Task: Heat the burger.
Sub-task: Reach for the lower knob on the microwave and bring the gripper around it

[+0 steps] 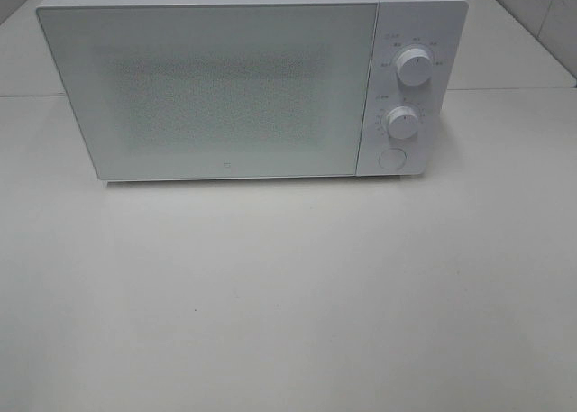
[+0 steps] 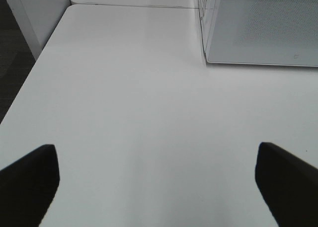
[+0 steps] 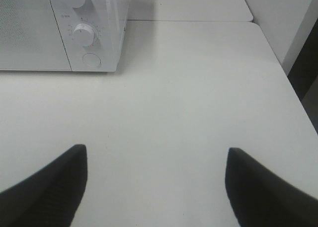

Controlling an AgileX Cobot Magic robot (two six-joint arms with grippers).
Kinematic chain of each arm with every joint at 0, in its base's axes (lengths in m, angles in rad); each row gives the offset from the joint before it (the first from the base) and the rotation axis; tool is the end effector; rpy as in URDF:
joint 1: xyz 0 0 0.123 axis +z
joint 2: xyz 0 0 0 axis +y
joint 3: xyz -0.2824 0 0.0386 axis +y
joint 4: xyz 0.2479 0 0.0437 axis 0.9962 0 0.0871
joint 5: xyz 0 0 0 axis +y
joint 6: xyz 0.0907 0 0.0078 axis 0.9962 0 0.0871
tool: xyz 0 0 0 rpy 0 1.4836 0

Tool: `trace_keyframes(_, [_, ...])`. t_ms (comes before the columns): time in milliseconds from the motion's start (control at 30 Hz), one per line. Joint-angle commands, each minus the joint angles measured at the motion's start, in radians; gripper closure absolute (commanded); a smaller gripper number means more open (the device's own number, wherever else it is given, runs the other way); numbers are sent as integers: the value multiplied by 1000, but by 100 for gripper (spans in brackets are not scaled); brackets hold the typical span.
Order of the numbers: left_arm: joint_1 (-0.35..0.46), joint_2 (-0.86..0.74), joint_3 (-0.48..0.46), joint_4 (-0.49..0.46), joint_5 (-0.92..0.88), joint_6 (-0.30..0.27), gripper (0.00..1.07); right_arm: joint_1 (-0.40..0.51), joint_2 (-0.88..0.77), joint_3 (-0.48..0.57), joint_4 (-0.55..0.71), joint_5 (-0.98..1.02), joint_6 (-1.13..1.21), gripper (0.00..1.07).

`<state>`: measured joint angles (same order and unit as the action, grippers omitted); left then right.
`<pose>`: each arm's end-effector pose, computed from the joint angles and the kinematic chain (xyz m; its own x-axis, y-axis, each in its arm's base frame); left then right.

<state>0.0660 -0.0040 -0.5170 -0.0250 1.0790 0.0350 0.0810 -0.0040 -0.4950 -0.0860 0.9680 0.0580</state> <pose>-0.0081 -0.0025 0.2804 -0.4535 -0.0067 -0.8913 -0.0358 0.9993 0.0107 -0.0010 -0.0065 0.2837 -0.3699 -0.0209 -0.9288 -0.0118 0.9998 -0.0177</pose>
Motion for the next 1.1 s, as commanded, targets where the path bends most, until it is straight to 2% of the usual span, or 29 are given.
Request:
trace_keyframes(33, [2,-14,2,-10,-8,3,6,-3,-29,-26,4,-81,1,32])
trace_keyframes(167, [2,-14,2,-10,-8,3,6,-3,-27,-31,-1,-256,1,31])
trace_keyframes(433, [2,-14,2,-10,-8,3,7,-3,80,-31,-8,-324,-8,23])
trace_keyframes(600, [2,-14,2,-10,-8,3,7,6,151,-17,-5,-431,-7,25])
trace_keyframes(667, [2,-14,2,-10,-8,3,7,6,178,13,-5,-552,-4,27])
trace_keyframes(833, [2,-14,2,-10,-8,3,7,6,236,66,-4,-686,-3,31])
trace_keyframes(1100, [2,-14,2,-10,-8,3,7,6,375,108,-5,-863,-8,31])
